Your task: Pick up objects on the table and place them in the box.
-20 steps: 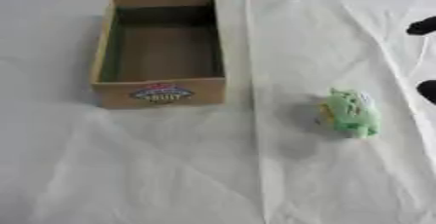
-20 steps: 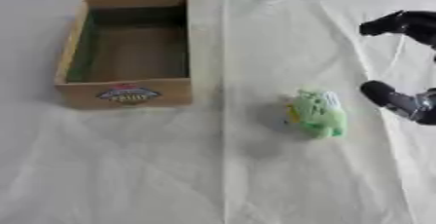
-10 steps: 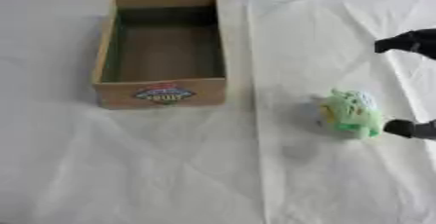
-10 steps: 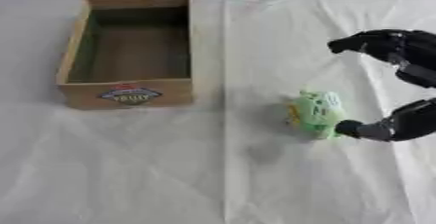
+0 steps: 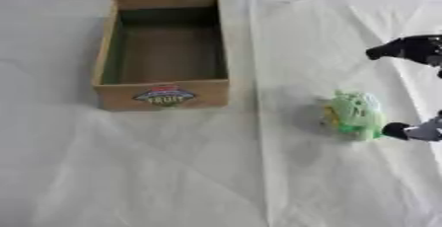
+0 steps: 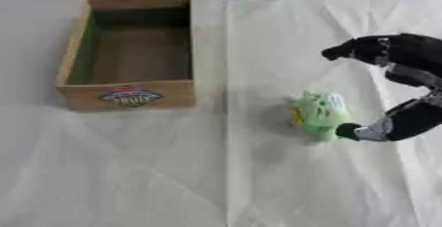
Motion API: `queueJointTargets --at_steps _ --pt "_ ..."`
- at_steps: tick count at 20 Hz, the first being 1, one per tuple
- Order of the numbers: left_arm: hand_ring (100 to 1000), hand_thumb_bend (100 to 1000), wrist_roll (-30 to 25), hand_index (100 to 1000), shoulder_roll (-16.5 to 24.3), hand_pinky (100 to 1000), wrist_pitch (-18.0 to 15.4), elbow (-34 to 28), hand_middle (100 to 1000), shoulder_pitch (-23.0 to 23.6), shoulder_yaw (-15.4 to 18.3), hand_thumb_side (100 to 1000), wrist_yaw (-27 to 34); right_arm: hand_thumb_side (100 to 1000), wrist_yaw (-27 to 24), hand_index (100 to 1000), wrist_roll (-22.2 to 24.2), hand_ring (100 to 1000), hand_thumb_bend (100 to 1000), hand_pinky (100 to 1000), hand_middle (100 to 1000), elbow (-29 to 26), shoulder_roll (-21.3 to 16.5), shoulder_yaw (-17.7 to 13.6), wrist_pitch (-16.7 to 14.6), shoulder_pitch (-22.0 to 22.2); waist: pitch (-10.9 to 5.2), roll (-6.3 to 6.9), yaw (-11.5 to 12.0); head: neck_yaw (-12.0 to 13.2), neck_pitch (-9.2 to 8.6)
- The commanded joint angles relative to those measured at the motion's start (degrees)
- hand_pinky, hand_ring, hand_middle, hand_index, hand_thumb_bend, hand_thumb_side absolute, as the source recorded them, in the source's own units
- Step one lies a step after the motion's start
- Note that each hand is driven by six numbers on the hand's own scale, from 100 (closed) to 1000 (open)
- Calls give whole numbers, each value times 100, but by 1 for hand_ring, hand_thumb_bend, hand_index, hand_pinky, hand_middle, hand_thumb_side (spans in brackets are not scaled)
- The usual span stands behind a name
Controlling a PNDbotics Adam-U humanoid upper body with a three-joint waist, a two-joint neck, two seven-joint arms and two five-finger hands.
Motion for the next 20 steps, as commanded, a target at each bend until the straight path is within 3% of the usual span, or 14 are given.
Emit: queueJointTargets --at_steps 1,11,20 --pt "504 100 -32 709 116 757 -11 -98 519 -32 -15 602 19 492 114 1000 131 913 551 900 879 -81 -267 66 267 -127 -84 10 21 -49 -57" --pt "505 100 -85 708 71 758 -2 -98 519 -30 -31 602 55 485 259 1000 749 902 568 898 843 -81 -131 659 1126 -547 -51 16 126 -117 -50" --pt "505 100 -113 707 39 759 -6 -98 520 -21 -28 602 62 487 402 1000 1048 903 539 896 840 -81 20 865 1824 -630 -21 16 164 -141 -45"
